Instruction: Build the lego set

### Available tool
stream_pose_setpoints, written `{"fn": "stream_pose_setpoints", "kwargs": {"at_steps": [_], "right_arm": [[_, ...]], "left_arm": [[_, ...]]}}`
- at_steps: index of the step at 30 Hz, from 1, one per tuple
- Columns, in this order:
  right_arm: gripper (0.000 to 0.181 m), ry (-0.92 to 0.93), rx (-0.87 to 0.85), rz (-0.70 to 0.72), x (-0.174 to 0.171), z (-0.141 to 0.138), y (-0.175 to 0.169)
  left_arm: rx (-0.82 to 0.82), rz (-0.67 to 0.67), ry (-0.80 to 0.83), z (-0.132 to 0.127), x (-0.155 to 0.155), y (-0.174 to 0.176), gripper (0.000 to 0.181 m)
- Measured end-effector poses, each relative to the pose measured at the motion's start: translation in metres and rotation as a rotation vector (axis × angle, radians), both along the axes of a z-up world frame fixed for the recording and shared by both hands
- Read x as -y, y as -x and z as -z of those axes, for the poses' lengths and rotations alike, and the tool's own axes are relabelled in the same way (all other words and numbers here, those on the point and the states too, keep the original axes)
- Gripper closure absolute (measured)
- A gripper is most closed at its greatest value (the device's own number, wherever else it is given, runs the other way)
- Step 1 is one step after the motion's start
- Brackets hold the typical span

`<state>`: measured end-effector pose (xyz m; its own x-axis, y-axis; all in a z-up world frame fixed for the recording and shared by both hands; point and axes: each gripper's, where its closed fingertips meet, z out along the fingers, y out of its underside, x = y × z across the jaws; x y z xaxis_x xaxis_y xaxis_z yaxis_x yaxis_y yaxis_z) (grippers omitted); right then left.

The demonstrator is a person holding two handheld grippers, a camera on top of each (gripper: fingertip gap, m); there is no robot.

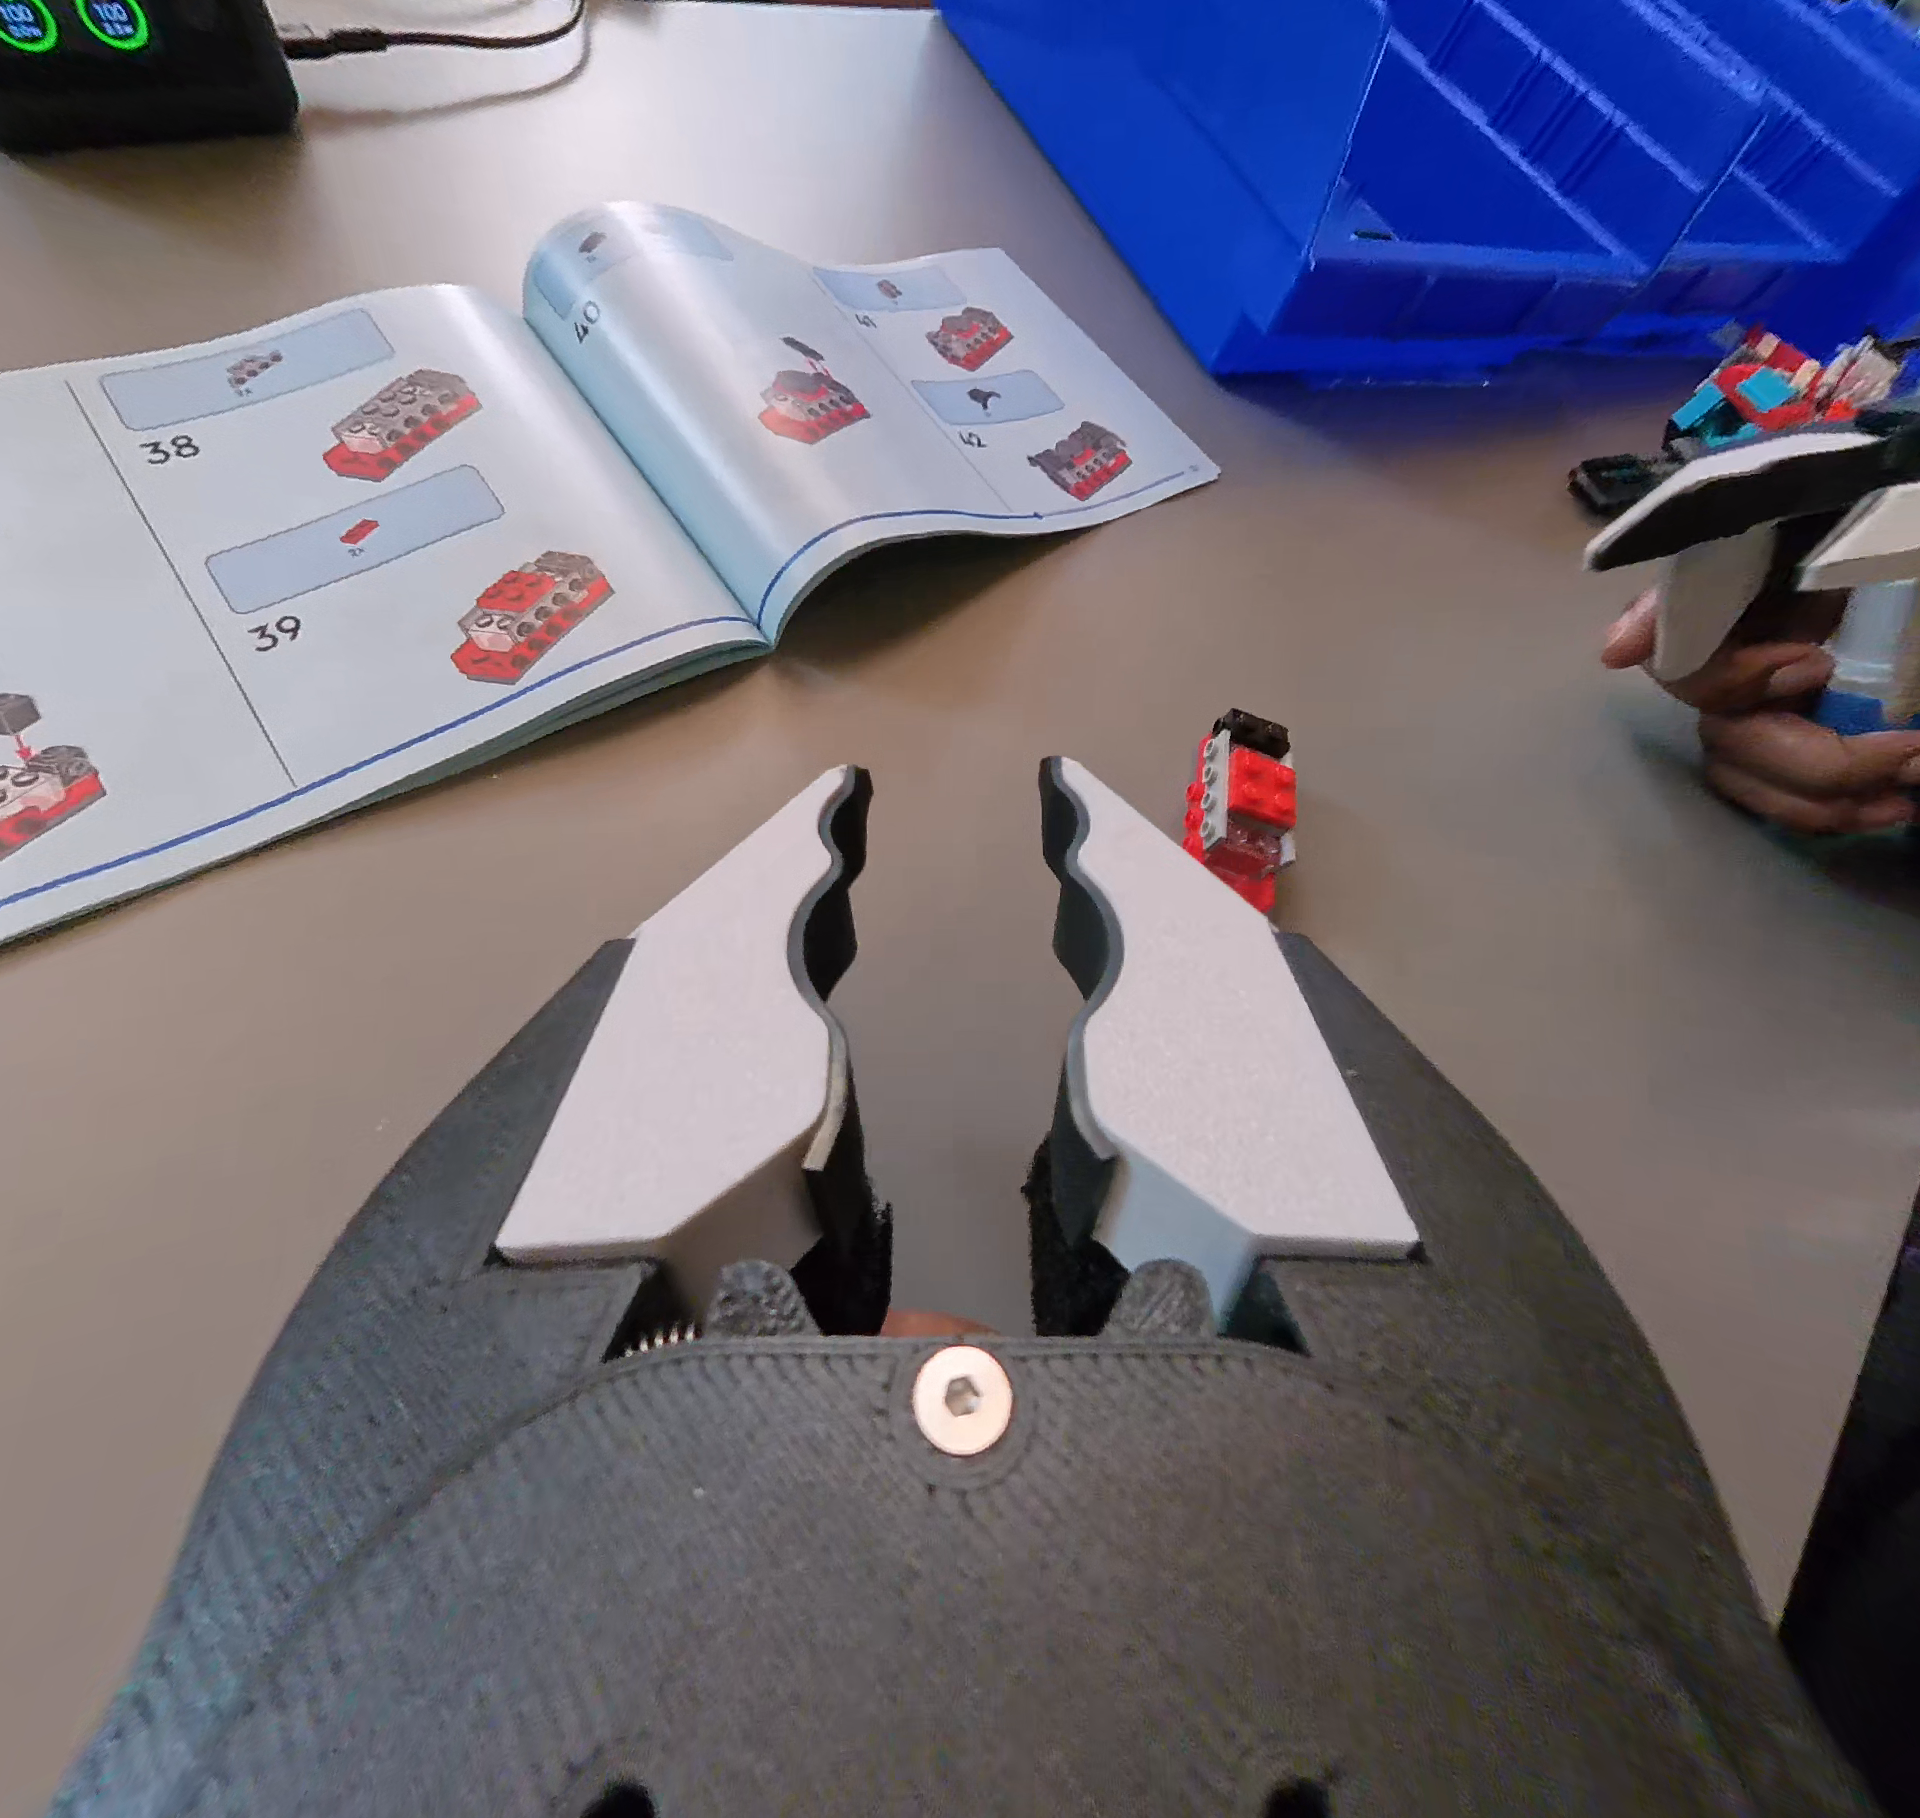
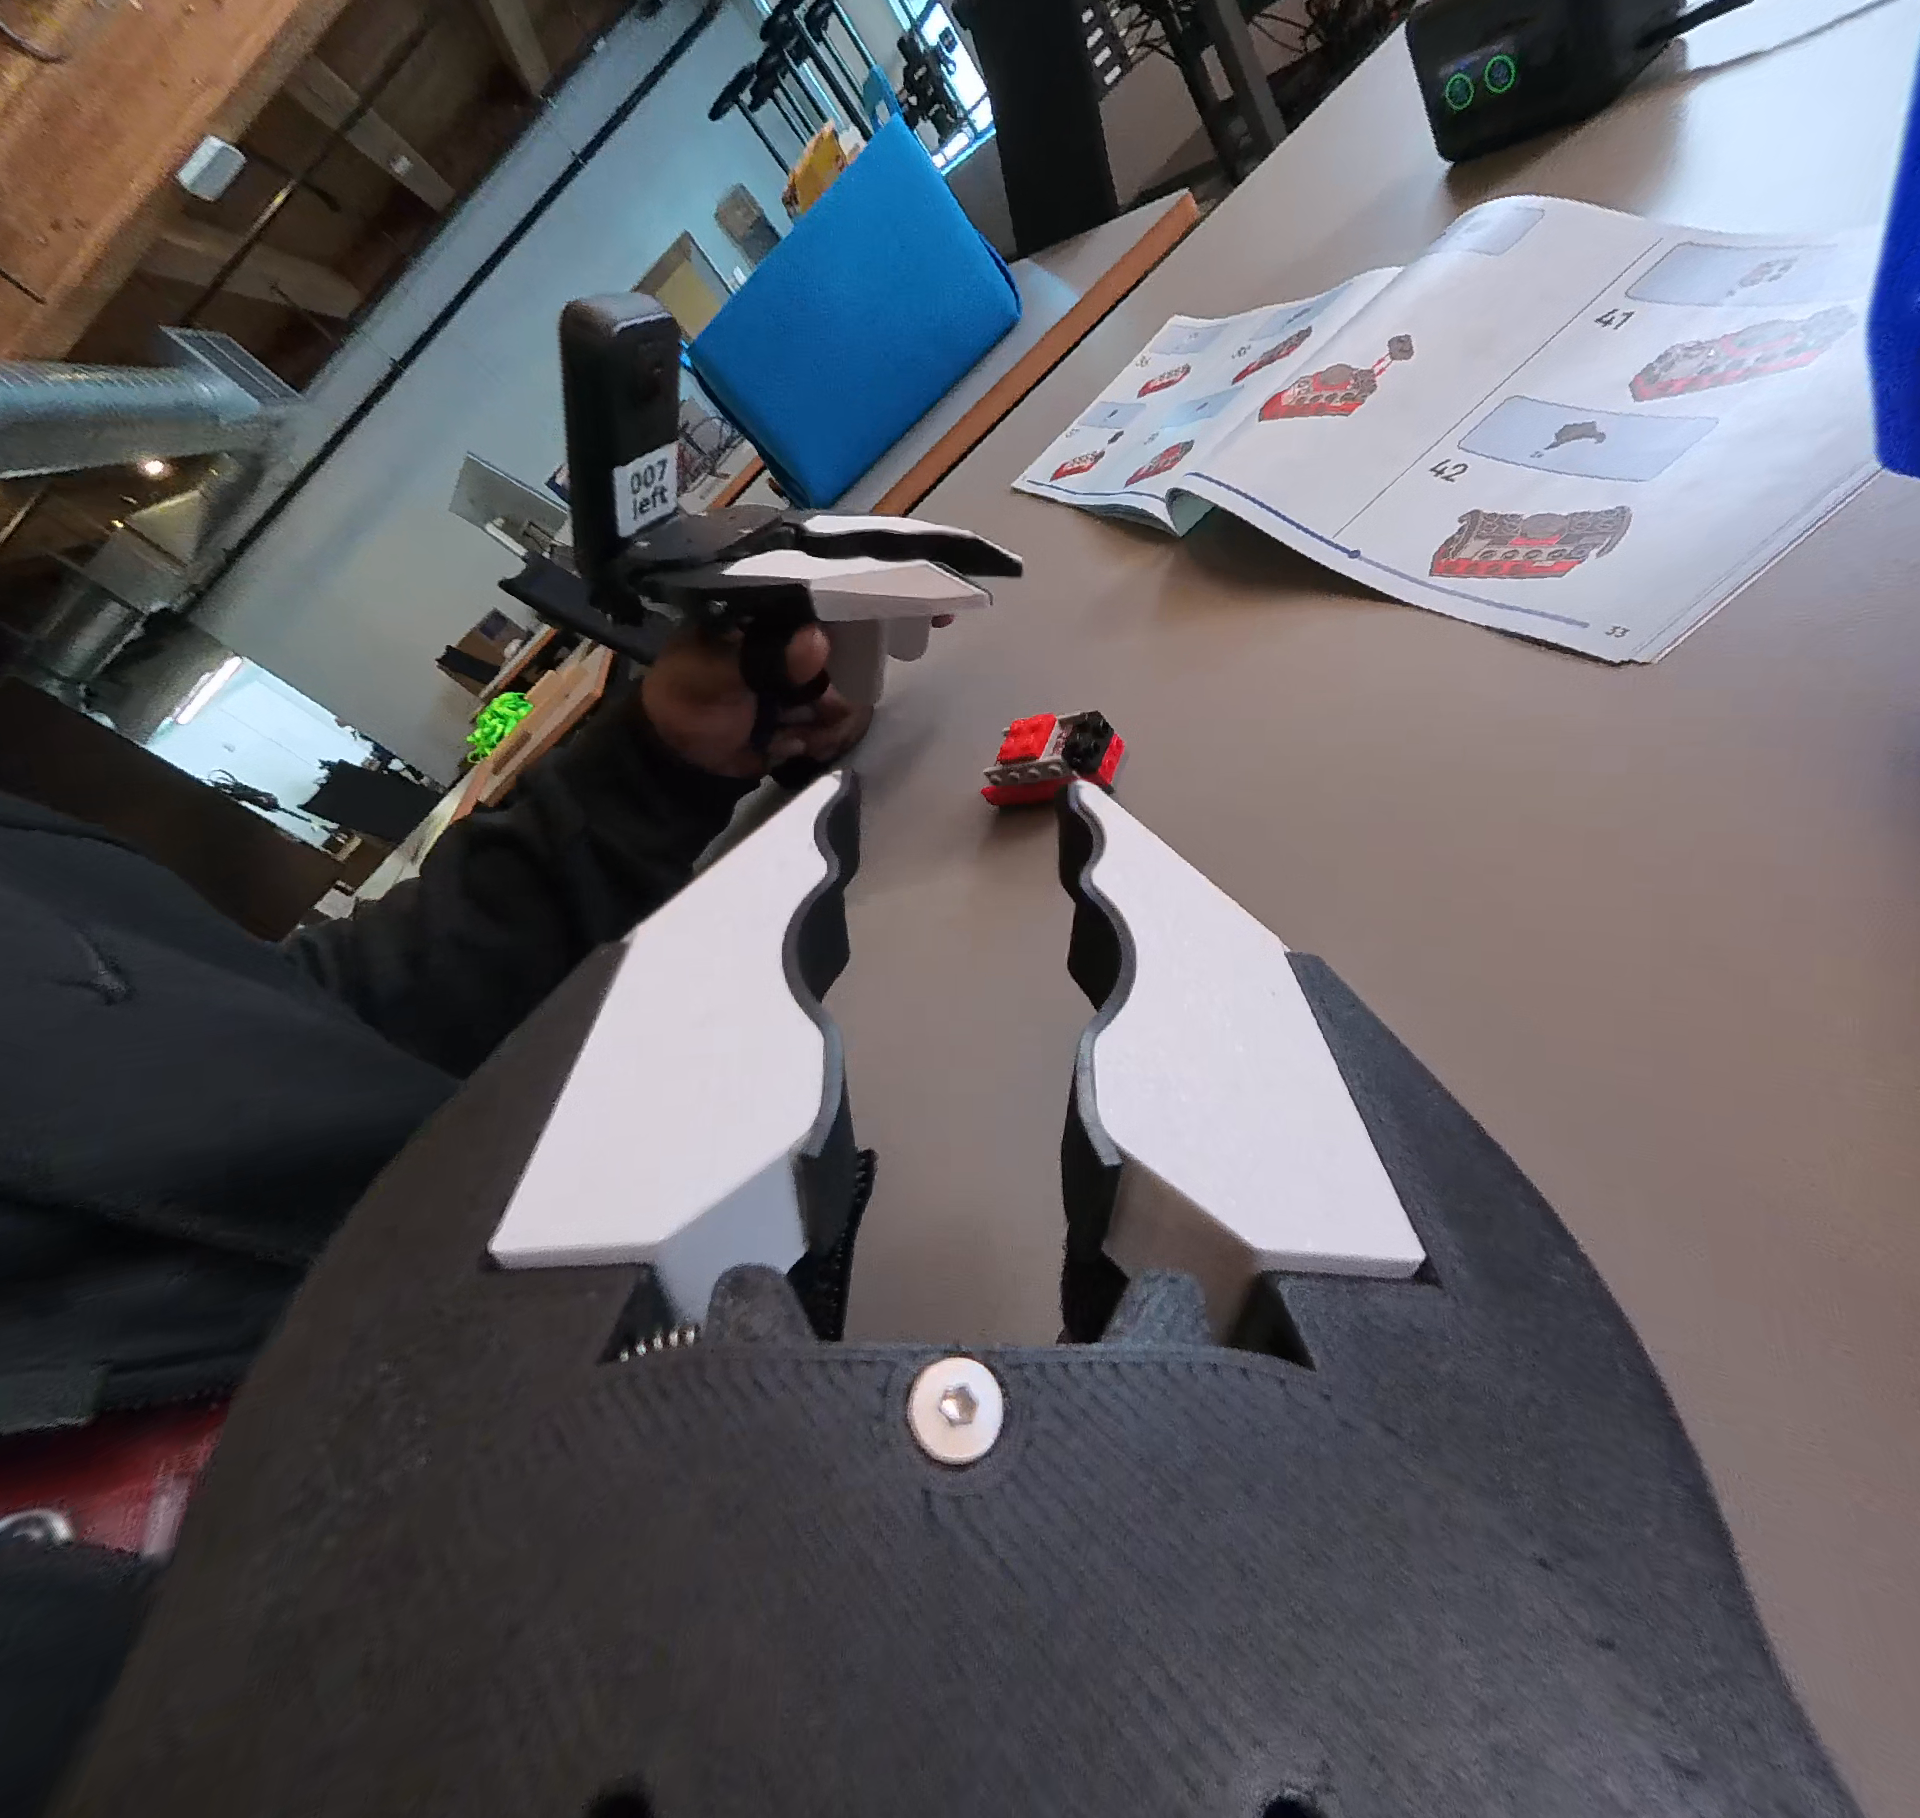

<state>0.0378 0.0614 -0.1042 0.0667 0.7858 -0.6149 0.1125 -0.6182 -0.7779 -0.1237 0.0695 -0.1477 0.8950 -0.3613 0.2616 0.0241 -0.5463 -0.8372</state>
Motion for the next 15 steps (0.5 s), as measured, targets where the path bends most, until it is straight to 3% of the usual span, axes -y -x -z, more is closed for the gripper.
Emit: {"fn": "stream_pose_setpoints", "kwargs": {"at_steps": [6, 15], "right_arm": [[0.144, 0.031, -0.043, -0.022, 0.004, -0.005, -0.010], [0.143, 0.029, -0.188, -0.053, 0.007, -0.028, -0.025]], "left_arm": [[-0.083, -0.004, 0.047, 0.011, -0.004, -0.003, 0.148], [-0.183, 0.109, 0.076, 0.022, -0.001, -0.021, 0.148]]}}
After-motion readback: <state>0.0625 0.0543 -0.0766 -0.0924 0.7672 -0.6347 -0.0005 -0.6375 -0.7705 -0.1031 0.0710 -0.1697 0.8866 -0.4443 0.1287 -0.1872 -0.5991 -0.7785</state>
